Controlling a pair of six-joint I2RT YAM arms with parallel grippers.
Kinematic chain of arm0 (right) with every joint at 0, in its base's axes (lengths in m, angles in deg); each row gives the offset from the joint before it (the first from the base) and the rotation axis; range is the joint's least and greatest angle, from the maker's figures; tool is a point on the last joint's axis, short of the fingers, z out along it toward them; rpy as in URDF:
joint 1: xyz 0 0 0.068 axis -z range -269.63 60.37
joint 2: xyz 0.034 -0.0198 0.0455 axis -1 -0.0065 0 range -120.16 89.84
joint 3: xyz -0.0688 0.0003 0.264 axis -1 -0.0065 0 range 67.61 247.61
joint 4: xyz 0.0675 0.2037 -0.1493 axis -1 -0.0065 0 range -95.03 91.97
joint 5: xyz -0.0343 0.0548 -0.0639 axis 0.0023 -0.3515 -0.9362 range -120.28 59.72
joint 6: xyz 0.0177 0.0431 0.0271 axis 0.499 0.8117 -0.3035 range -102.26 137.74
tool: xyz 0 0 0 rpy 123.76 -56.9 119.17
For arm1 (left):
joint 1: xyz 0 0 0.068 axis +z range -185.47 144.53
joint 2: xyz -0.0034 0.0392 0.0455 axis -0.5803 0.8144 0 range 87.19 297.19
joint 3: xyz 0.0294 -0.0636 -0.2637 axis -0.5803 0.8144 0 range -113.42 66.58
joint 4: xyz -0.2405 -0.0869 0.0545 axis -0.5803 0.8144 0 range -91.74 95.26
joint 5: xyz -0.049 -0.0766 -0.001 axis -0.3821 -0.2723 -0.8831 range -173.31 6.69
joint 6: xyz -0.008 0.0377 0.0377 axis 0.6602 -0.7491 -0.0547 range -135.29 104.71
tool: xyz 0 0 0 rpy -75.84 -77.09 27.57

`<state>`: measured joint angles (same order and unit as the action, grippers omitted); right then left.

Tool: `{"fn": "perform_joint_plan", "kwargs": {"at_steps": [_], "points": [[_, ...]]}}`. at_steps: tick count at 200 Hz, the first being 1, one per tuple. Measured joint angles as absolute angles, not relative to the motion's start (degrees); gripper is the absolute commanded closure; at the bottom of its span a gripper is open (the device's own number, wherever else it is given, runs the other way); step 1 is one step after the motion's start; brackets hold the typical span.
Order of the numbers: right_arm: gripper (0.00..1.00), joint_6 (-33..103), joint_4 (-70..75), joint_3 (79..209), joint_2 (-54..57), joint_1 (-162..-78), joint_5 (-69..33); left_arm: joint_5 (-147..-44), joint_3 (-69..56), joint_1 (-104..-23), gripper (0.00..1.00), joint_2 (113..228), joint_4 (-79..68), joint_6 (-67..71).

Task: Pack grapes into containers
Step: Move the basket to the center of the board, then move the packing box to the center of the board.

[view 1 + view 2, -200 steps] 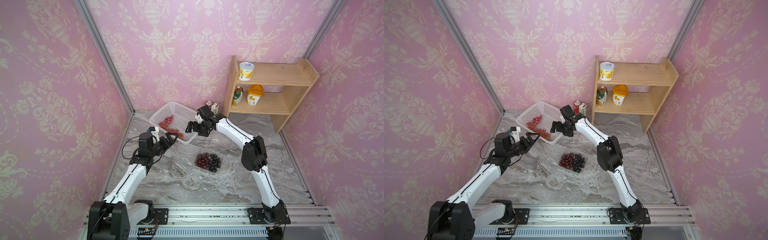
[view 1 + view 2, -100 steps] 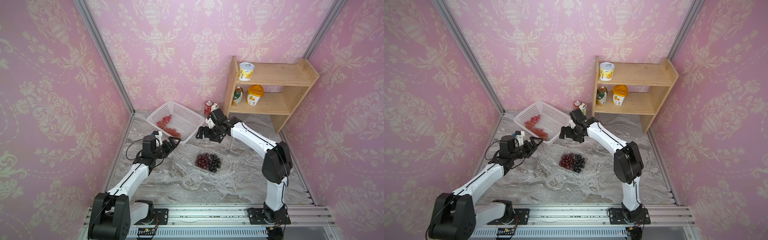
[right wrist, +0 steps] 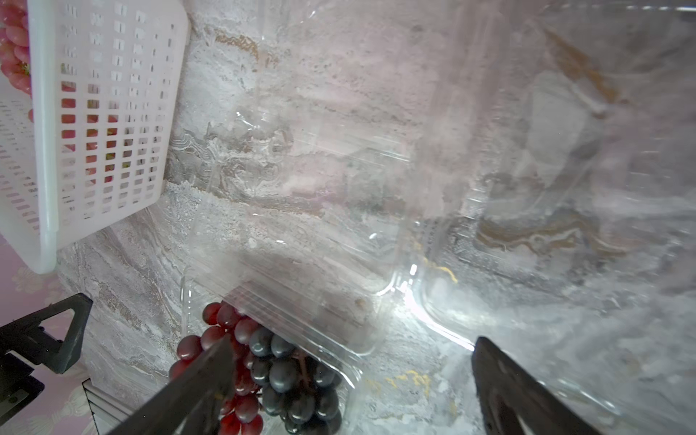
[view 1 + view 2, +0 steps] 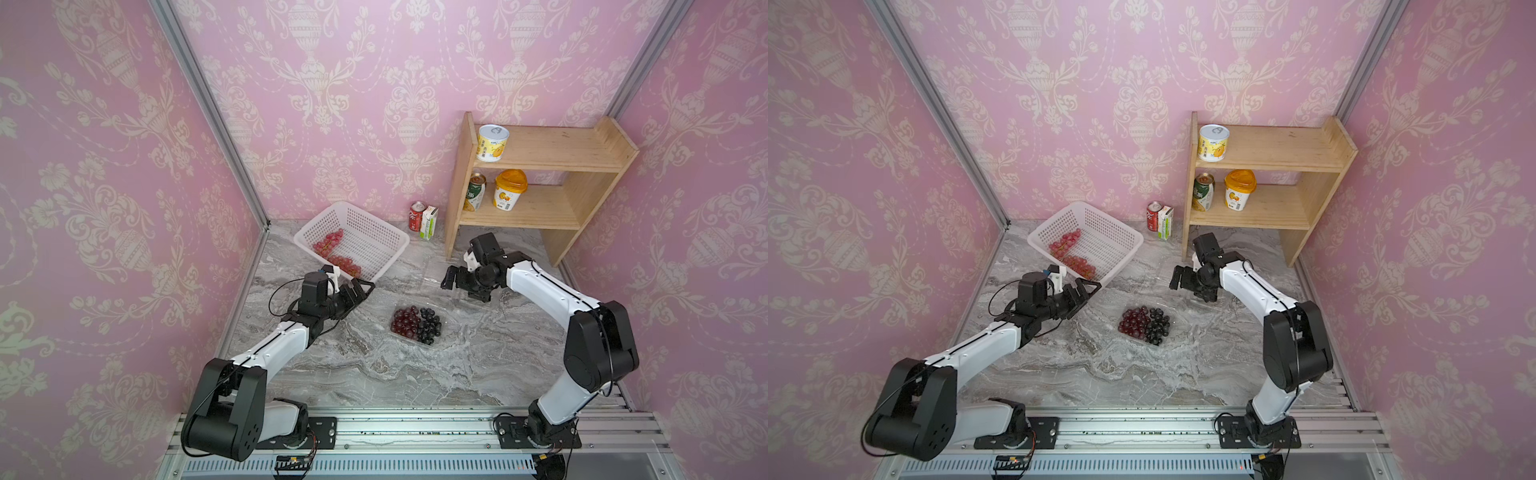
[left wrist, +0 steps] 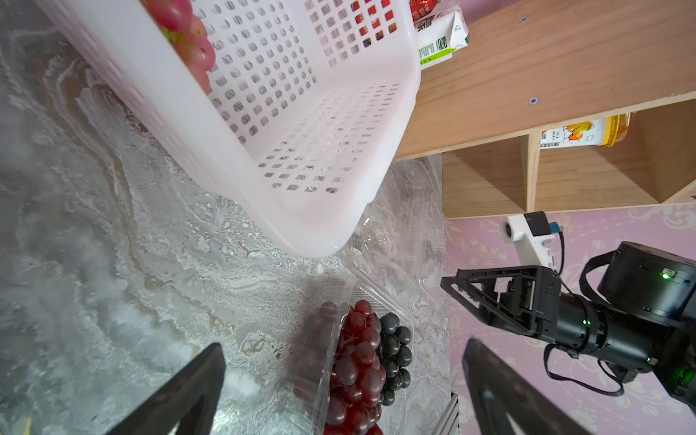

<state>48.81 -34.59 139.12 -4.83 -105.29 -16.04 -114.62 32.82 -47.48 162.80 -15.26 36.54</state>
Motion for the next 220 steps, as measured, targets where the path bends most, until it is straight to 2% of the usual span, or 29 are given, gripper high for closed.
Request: {"fn": "perform_joint_plan", "kwargs": {"at_steps": [117,185,220], "points": [[0.0,48.8,-30.5,125.2,1.3,-95.3,-15.8,-113.5,32.8,-51.5,0.01,165.6,-16.0,36.0],[0.0,47.5,-33.4,124.0,6.8,-84.9,-18.6,-113.6,34.3,-53.3,0.01,169.9,-20.6,35.8],[0.0,46.6,-35.0,124.1,6.9,-83.3,-19.6,-113.6,35.0,-54.4,0.01,170.3,-21.9,35.9]]}}
